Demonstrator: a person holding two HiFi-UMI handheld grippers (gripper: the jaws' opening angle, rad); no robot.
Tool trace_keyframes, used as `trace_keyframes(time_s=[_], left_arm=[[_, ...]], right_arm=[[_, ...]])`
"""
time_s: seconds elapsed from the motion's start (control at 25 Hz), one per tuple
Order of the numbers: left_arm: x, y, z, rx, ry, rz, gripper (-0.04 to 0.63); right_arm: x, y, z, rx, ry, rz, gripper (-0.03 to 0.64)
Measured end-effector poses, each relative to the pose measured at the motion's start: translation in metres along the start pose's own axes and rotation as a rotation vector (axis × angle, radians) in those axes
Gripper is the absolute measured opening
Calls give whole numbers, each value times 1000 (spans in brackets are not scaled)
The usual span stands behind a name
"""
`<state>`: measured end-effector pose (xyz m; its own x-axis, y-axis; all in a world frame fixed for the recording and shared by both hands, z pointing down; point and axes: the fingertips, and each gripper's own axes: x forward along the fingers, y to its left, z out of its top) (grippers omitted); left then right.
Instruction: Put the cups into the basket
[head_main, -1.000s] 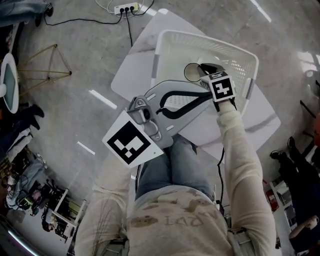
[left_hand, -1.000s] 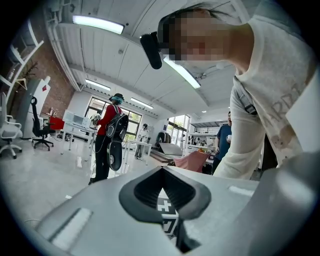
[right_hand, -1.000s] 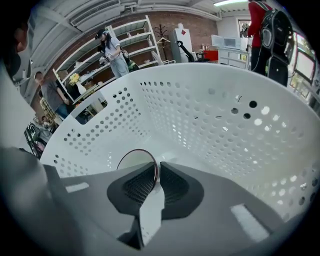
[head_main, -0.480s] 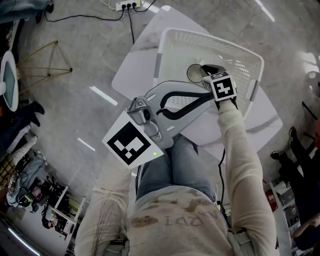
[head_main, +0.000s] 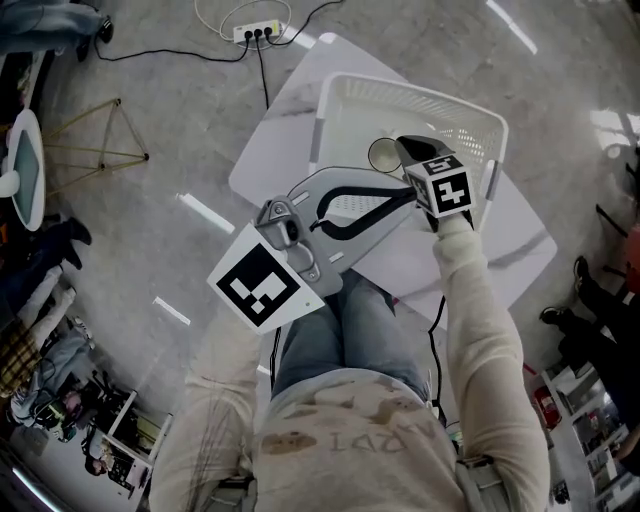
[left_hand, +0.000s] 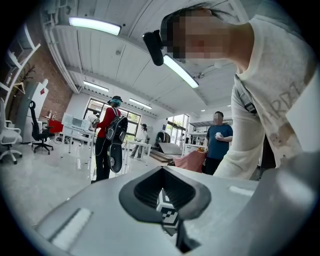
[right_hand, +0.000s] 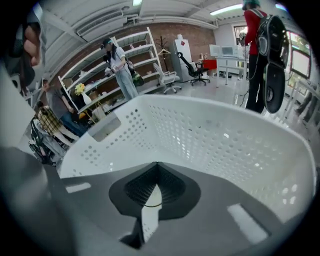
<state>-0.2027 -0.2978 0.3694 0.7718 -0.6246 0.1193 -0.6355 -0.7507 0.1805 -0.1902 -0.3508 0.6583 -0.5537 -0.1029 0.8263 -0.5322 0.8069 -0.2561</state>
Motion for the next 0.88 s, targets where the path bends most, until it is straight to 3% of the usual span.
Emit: trace_keyframes(time_s=[0.28, 0.44, 0.64, 0.88], left_arm=[[-10, -27, 50, 65, -22, -26, 0], [-17, -45, 76, 124, -49, -35, 0], [-34, -81, 116, 161, -124, -45, 0], [-52, -124, 133, 218, -121, -74, 0]], right_arm=[[-106, 64, 79, -44, -307, 88, 25], [-178, 99, 107, -77, -484, 96, 25], [-276, 144, 112, -133, -659, 58, 25], [-362, 200, 100, -174, -841, 39, 25]])
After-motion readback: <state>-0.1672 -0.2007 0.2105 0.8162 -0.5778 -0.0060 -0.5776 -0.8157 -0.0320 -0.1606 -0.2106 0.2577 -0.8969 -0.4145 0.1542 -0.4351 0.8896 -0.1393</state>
